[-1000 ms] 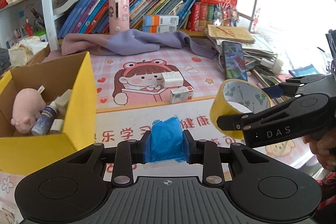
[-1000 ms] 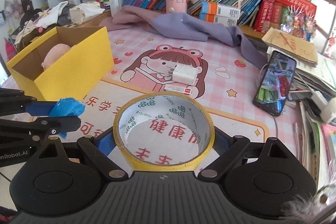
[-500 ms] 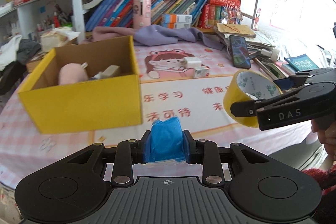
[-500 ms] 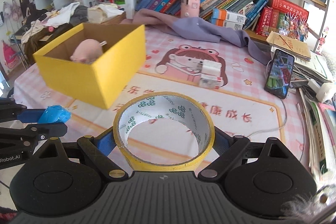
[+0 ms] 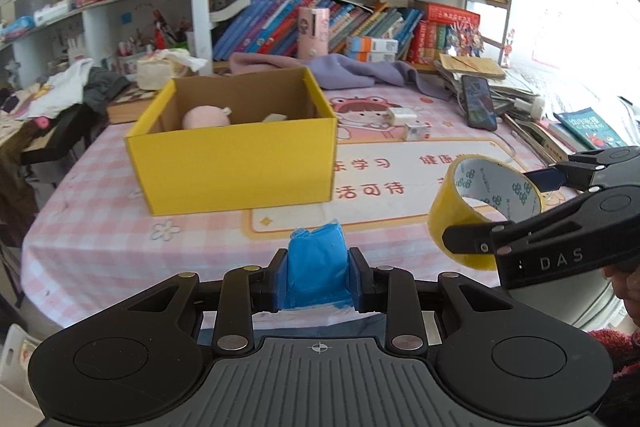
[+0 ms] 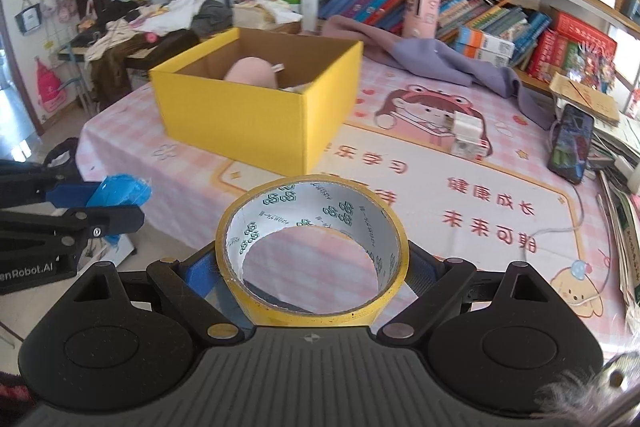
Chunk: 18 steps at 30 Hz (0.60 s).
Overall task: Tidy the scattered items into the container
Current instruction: 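Lift the blue packet with the left tool while the right tool carries the tape roll toward the box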
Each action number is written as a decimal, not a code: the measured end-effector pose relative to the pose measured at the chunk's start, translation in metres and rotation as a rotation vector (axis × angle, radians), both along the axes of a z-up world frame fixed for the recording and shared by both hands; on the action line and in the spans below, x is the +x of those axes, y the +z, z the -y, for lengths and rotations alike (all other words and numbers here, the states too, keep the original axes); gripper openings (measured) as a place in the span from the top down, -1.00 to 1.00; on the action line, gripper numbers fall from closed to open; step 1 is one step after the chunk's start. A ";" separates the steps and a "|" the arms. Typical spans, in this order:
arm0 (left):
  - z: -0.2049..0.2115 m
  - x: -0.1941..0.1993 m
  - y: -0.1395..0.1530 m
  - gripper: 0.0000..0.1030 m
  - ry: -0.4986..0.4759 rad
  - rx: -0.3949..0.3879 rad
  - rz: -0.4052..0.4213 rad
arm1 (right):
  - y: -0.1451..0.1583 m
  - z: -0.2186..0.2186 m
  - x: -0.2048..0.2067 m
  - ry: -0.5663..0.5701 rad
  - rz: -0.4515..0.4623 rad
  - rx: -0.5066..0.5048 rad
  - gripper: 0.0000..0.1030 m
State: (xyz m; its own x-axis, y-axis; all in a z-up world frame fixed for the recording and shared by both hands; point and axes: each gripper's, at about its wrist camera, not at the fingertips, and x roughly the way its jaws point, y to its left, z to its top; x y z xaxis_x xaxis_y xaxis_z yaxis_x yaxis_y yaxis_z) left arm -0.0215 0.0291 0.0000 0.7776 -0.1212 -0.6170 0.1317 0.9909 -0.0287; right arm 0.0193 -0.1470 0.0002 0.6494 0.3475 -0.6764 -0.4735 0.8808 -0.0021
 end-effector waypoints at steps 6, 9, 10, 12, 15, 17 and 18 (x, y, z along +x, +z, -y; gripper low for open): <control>-0.018 -0.011 0.000 0.45 0.042 -0.005 -0.001 | 0.002 -0.018 -0.007 0.034 0.003 -0.007 -0.76; -0.026 -0.016 -0.002 0.45 0.061 -0.011 -0.003 | 0.002 -0.028 -0.010 0.066 -0.003 -0.017 -0.76; -0.028 -0.017 -0.002 0.45 0.067 -0.013 -0.004 | 0.002 -0.032 -0.011 0.077 -0.004 -0.020 -0.76; -0.033 -0.018 -0.002 0.45 0.078 -0.016 -0.006 | 0.002 -0.040 -0.013 0.097 -0.005 -0.026 -0.76; -0.041 -0.020 -0.003 0.45 0.092 -0.020 -0.009 | 0.001 -0.049 -0.014 0.119 -0.004 -0.028 -0.76; -0.045 -0.020 -0.004 0.45 0.098 -0.019 -0.014 | 0.001 -0.054 -0.013 0.127 -0.004 -0.026 -0.76; -0.047 -0.020 -0.005 0.45 0.100 -0.017 -0.016 | 0.001 -0.056 -0.013 0.132 -0.003 -0.024 -0.76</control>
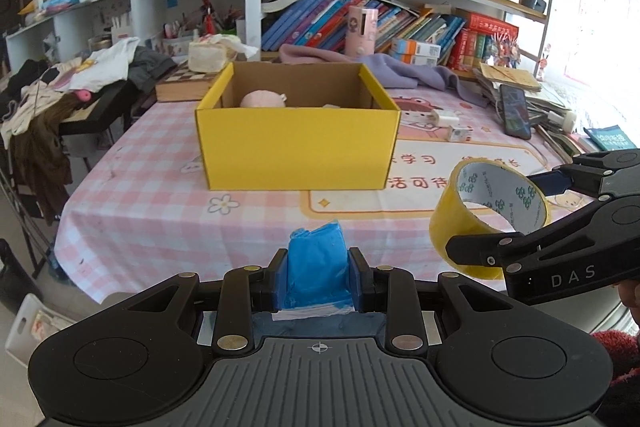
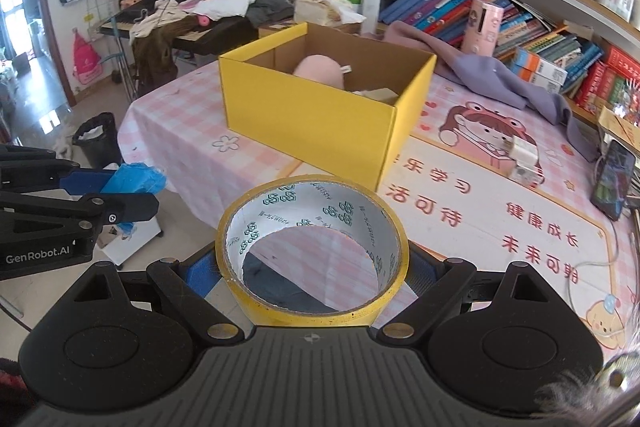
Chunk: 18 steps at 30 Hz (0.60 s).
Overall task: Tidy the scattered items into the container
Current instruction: 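Lift the blue packet with the left tool while the right tool carries the tape roll toward the box, then lower the blue packet and tape roll into the yellow box with both tools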
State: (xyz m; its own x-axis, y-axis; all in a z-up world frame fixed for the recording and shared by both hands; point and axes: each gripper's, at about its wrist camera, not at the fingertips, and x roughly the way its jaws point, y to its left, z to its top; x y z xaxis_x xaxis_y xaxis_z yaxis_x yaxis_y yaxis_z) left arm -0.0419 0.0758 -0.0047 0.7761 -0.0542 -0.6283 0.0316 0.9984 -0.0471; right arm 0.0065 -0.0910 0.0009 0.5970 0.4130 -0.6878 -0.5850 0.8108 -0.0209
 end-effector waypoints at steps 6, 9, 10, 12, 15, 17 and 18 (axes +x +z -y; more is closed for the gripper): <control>-0.012 0.001 -0.002 0.45 0.017 0.010 -0.014 | -0.001 -0.014 0.002 0.032 0.000 0.011 -0.76; -0.016 0.004 -0.003 0.45 0.020 0.010 -0.024 | -0.002 -0.020 0.003 0.050 -0.001 0.011 -0.76; -0.017 0.005 -0.003 0.45 0.020 0.010 -0.028 | -0.002 -0.021 0.004 0.054 -0.003 0.009 -0.76; -0.020 0.008 -0.004 0.45 0.024 0.004 -0.034 | -0.002 -0.023 0.006 0.064 -0.006 0.010 -0.76; -0.021 0.012 -0.004 0.45 0.030 -0.005 -0.039 | -0.001 -0.025 0.008 0.084 -0.004 0.005 -0.76; -0.022 0.016 -0.006 0.45 0.031 -0.013 -0.045 | -0.002 -0.026 0.010 0.094 -0.012 0.000 -0.76; -0.022 0.018 -0.007 0.45 0.031 -0.018 -0.049 | -0.003 -0.026 0.011 0.098 -0.015 -0.003 -0.76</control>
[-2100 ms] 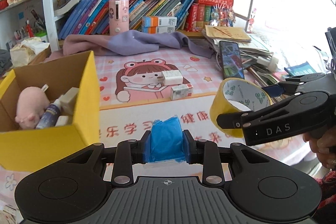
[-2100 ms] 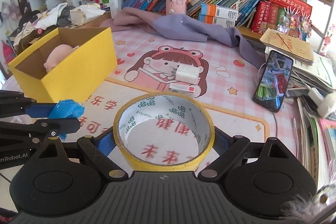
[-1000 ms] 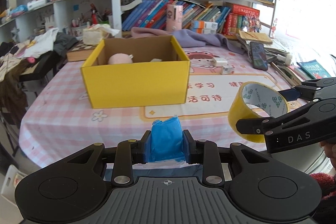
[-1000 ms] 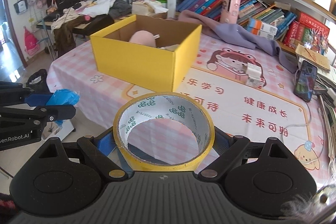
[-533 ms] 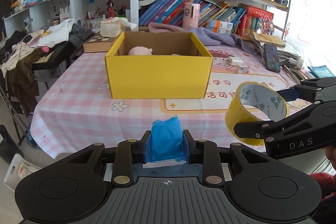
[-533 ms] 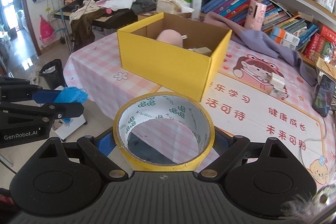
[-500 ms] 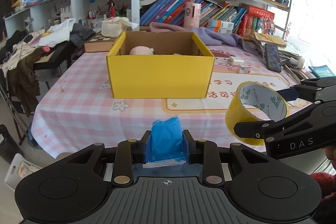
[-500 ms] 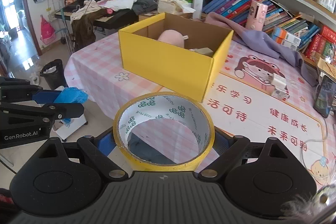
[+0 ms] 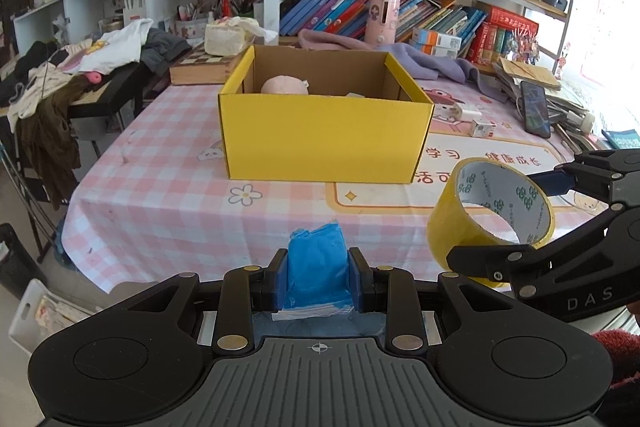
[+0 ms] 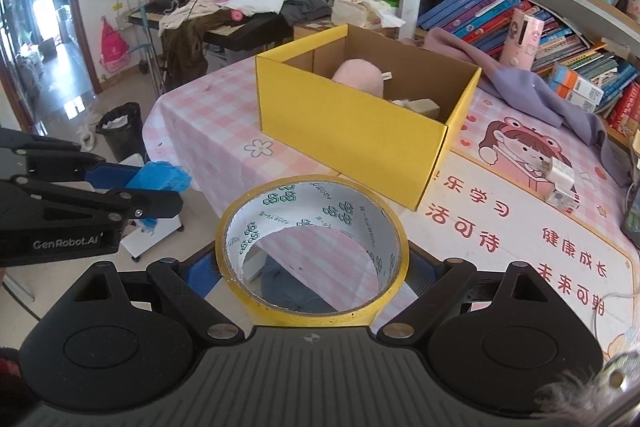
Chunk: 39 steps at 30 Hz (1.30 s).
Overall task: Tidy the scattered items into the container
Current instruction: 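Lower the blue packet and tape roll into the yellow box with both tools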
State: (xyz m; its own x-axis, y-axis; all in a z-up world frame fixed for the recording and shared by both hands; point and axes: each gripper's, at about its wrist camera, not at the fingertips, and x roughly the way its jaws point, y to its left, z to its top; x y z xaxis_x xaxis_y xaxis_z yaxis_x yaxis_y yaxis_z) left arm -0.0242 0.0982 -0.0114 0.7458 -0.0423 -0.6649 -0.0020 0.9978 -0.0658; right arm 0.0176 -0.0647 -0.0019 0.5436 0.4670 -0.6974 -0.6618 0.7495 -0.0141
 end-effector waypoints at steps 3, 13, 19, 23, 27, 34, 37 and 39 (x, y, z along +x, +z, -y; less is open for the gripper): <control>0.001 0.006 -0.003 0.45 -0.008 -0.006 -0.015 | -0.001 0.000 0.006 0.007 -0.009 -0.003 -0.76; 0.004 0.037 0.009 0.45 -0.010 0.024 0.013 | 0.001 0.000 0.044 0.033 -0.013 0.015 -0.76; 0.005 0.060 0.022 0.45 -0.007 0.039 0.047 | 0.013 -0.001 0.071 0.047 0.020 0.042 -0.76; 0.004 0.079 0.036 0.45 -0.006 0.052 0.088 | 0.025 0.000 0.088 0.052 0.059 0.068 -0.76; 0.002 0.102 0.048 0.45 -0.005 0.064 0.122 | 0.038 0.000 0.107 0.064 0.107 0.092 -0.76; 0.002 0.143 0.062 0.45 -0.017 0.110 0.164 | 0.055 -0.007 0.149 0.094 0.193 0.118 -0.76; 0.002 0.162 0.064 0.45 -0.031 0.134 0.161 | 0.056 -0.013 0.169 0.110 0.218 0.110 -0.76; 0.002 0.175 0.063 0.45 -0.040 0.149 0.152 | 0.053 -0.017 0.182 0.122 0.222 0.092 -0.76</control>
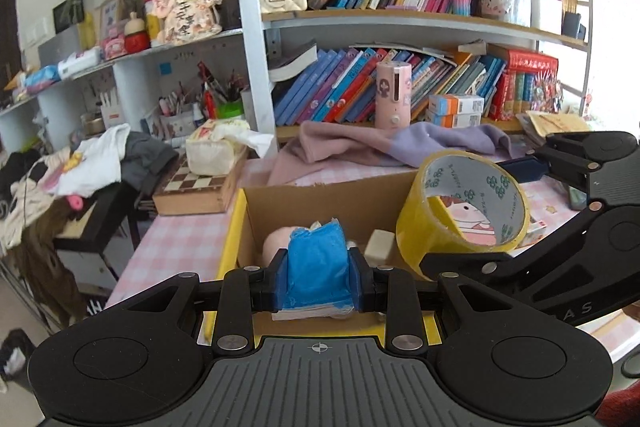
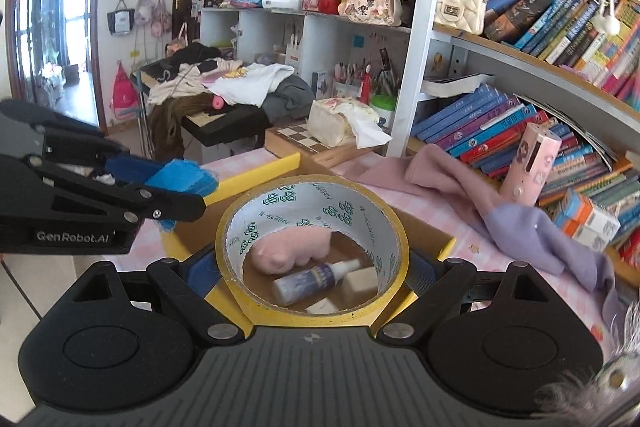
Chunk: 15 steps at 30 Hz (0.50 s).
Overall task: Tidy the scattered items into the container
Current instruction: 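Lower the blue packet and tape roll into the yellow box with both tools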
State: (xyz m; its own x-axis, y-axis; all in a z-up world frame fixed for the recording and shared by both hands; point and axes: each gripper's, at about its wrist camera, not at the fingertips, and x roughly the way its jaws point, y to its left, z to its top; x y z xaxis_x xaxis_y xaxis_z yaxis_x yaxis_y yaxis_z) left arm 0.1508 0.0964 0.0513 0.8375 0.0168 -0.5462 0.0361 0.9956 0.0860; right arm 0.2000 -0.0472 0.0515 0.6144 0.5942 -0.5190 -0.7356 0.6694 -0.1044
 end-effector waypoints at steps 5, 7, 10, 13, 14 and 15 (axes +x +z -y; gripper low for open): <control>-0.007 0.039 -0.015 0.44 -0.014 0.002 -0.084 | -0.012 -0.015 0.034 0.033 0.000 -0.063 -0.76; -0.010 0.056 -0.025 0.44 -0.024 0.006 -0.135 | -0.020 -0.022 0.048 0.061 -0.004 -0.099 -0.76; -0.014 0.077 -0.041 0.44 -0.052 0.032 -0.215 | -0.035 -0.037 0.065 0.128 0.010 -0.201 -0.76; -0.015 0.092 -0.057 0.44 -0.090 0.052 -0.297 | -0.053 -0.050 0.075 0.208 0.018 -0.312 -0.76; -0.015 0.095 -0.062 0.44 -0.103 0.061 -0.321 | -0.058 -0.053 0.078 0.234 0.020 -0.339 -0.76; -0.015 0.098 -0.066 0.44 -0.118 0.064 -0.346 | -0.059 -0.055 0.082 0.264 0.001 -0.343 -0.76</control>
